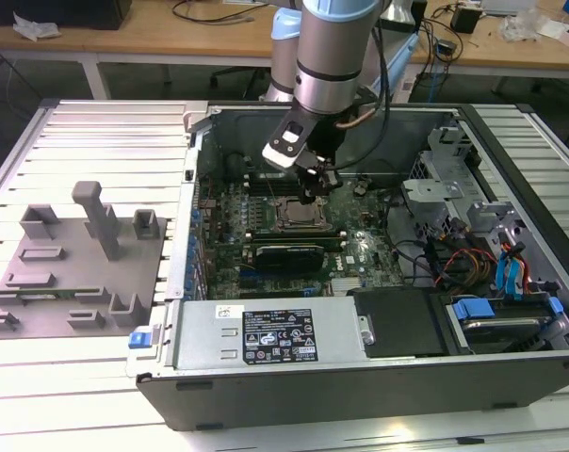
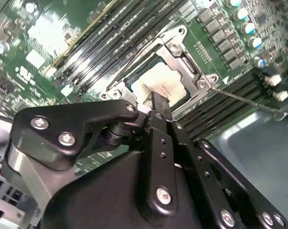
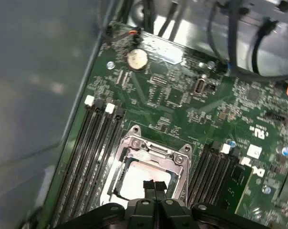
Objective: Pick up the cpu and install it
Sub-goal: 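Close the cpu cover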
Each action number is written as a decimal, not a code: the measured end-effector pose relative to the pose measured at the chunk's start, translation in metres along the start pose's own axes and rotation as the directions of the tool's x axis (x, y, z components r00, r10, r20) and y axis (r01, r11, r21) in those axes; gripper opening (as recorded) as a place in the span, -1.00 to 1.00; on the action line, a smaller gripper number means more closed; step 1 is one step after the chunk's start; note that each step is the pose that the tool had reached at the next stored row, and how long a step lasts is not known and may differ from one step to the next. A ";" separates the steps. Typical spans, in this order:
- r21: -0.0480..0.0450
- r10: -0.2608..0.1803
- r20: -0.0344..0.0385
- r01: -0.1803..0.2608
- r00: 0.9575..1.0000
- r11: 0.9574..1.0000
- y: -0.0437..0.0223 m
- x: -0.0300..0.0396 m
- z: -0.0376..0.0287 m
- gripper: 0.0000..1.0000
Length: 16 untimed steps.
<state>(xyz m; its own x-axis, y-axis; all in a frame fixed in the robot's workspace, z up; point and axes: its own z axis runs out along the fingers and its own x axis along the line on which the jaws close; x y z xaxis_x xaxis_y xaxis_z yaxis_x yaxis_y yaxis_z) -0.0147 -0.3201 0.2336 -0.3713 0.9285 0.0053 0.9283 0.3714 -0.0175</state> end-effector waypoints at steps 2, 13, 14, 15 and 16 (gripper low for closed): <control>0.000 -0.064 0.001 0.064 0.998 0.998 0.0000 0.0000 0.0000 -0.79; 0.003 -0.361 0.006 0.361 0.933 0.933 0.0000 0.0000 0.0001 -0.79; 0.003 -0.386 0.006 0.386 0.922 0.922 0.0000 0.0000 0.0001 -0.79; 0.004 -0.407 0.007 0.407 0.913 0.913 0.0000 0.0000 0.0001 -0.79; 0.004 -0.424 0.007 0.424 0.906 0.906 0.0000 0.0000 0.0001 -0.79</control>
<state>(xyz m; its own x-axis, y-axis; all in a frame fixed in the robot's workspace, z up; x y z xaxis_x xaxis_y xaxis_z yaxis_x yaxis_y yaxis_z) -0.0147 -0.3201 0.2334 -0.7302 0.6832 0.0053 0.6830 0.7302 -0.0175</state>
